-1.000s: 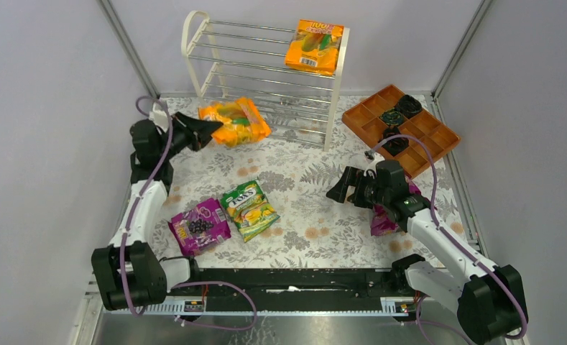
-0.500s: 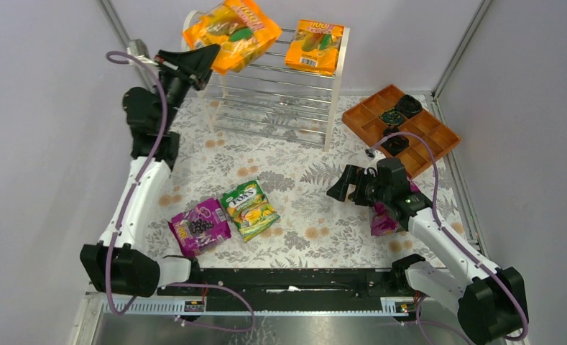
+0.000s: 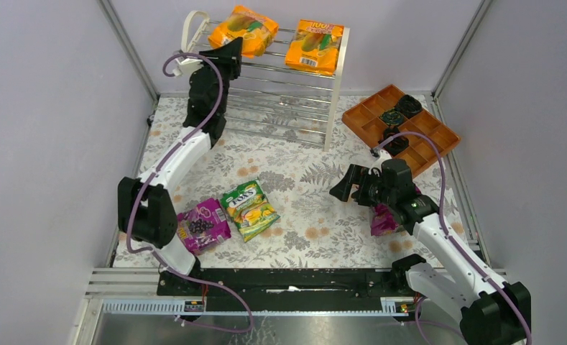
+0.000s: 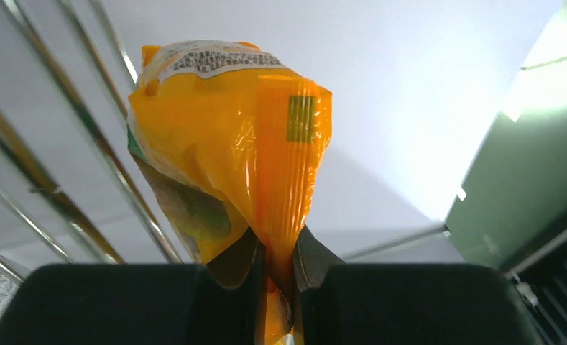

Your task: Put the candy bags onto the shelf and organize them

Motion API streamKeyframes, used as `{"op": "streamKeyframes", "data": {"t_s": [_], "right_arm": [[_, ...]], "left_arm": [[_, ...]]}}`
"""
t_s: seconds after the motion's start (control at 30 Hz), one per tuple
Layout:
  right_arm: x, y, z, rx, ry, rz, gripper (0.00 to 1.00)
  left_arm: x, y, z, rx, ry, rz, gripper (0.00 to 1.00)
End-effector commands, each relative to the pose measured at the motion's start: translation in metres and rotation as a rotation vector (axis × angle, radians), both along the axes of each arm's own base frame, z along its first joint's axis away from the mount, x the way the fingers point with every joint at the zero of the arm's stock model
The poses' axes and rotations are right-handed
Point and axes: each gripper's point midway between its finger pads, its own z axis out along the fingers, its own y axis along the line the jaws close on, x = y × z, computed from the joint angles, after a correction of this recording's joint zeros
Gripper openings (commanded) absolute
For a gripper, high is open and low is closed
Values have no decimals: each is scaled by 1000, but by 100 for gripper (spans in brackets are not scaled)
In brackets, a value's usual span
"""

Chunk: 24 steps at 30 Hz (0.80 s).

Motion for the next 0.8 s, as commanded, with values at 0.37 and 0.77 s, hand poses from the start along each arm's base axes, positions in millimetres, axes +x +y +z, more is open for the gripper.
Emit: {"op": "streamKeyframes", "data": {"t_s": [0.37, 0.77], "right_arm": [[5, 0, 13, -2, -34, -13, 100], [5, 0, 11, 3, -30, -17, 100]], "left_arm": [[-14, -25, 69, -231, -156, 31, 0], [-11, -50, 36, -260, -78, -27, 6]]}}
